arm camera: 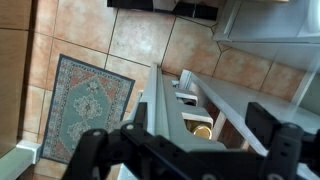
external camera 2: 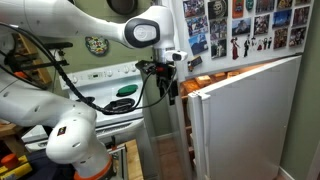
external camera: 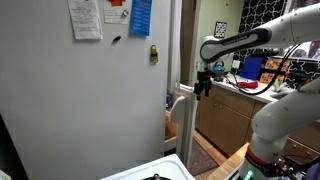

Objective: Close the bottom fridge door

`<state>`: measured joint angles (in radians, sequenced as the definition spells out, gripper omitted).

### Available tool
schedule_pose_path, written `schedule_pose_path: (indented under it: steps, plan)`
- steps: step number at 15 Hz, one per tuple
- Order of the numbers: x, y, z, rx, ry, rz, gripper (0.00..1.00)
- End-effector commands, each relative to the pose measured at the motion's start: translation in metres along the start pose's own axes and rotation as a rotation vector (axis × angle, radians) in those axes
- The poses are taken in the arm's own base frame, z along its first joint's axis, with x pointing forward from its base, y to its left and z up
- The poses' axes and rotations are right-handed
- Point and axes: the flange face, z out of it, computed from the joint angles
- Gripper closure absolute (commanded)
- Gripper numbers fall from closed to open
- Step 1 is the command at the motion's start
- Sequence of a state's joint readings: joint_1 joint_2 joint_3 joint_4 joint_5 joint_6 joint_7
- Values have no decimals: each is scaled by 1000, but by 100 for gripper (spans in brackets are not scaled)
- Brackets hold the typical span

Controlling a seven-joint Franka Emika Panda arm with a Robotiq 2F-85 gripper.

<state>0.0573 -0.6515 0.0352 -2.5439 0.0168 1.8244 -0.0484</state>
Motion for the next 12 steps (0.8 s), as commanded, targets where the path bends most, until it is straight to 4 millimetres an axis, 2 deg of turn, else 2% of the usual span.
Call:
schedule_pose_path:
  steps: [1, 7, 12]
  plan:
    - [-2, 4, -3, -9, 9, -15, 0]
    - [-20, 26, -35, -59, 109, -175, 0]
    - [-24, 59, -57, -74, 190, -361, 0]
